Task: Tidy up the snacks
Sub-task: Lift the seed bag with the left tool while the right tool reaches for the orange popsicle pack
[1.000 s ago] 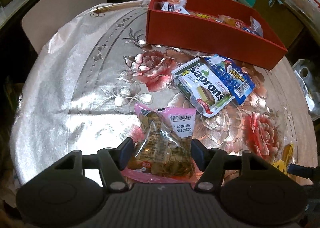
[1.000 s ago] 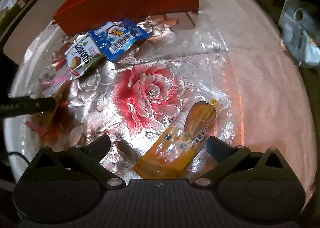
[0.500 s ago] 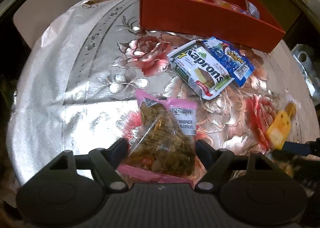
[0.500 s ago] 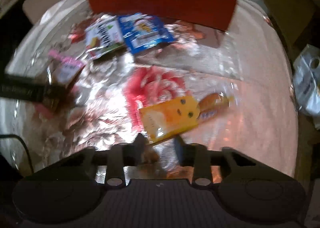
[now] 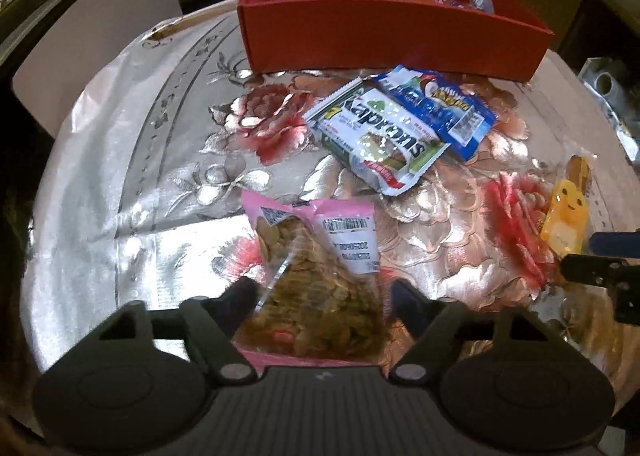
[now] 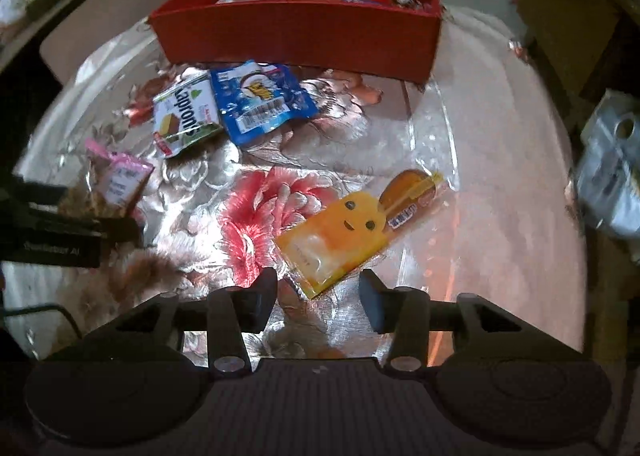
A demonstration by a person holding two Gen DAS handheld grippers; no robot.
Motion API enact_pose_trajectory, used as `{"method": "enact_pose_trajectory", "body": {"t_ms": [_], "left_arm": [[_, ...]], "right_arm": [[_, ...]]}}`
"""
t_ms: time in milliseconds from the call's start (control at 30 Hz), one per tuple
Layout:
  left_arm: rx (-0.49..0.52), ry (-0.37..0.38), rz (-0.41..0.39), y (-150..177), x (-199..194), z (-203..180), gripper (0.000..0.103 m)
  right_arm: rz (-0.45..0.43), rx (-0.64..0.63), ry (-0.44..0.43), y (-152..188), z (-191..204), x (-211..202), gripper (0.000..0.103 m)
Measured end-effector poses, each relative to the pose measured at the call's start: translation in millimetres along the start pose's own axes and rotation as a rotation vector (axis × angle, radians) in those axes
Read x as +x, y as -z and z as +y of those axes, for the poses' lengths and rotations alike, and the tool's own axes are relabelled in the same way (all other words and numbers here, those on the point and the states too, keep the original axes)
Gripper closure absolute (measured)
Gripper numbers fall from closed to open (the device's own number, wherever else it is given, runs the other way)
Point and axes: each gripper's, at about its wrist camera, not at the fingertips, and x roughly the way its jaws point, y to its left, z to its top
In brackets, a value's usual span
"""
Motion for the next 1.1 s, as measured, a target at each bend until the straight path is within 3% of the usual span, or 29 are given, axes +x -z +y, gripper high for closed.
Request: {"method": "enact_pose_trajectory", "body": {"t_ms": [167,267,333,433,567,633,733,867,967,1033,1100], "left_arm": [[-0.002,-0.003,0.004,-1.4,-0.6,0.3,0.042],[0.000,0.002,0.004,-0.8,-1.1,0.4,0.042],[-0.001,0.007,0.002,-0.3,-1.7,1.0,0.042],[-0.002,0.016,0.005,-0.3,-1.6,2.5,0.042],[-0.003,0.019,0.008,-1.4,-1.5,2.7,0.042],[-0.003,0.018,0.008,-1.6,-1.4,2.6,0.042],[0.000,0.014,0.008,-1.6,-1.2,2.0,0.041],[0.000,0.017,0.009,-1.8,-0.7,1.9,0.040],[0.003,0.026,0.013,-2.0,-0.2,2.2,0.037],[0.007,0.028,0.015,-2.0,0.2,2.0,0.037],[0.013,0.031,0.015,-1.9,0.5,2.1,0.036]], "right_arm": [[-0.004,0.203,-0.130,-9.2,-16.3,3.3,0.046],[-0.012,0.239,-0.101,-23.3,-13.5,12.4,0.045],[-0.005,0.260,-0.092,-30.1,-13.4,16.8,0.035],[-0.018,0.249,-0.072,-34.5,-14.6,11.0,0.034],[-0.052,0.059,-0.004,-41.4,-15.9,-8.7,0.034],[-0.039,-0.168,0.037,-49.0,-9.1,-11.0,0.031],[0.047,-0.456,0.060,-58.0,-0.8,-2.2,0.029],[0.108,-0.636,0.004,-72.5,10.0,9.4,0.023],[0.202,-0.733,-0.067,-81.9,15.4,32.3,0.020],[0.271,-0.782,-0.101,-80.7,19.6,49.5,0.018],[0.269,-0.791,-0.116,-79.5,18.7,55.2,0.015]]}}
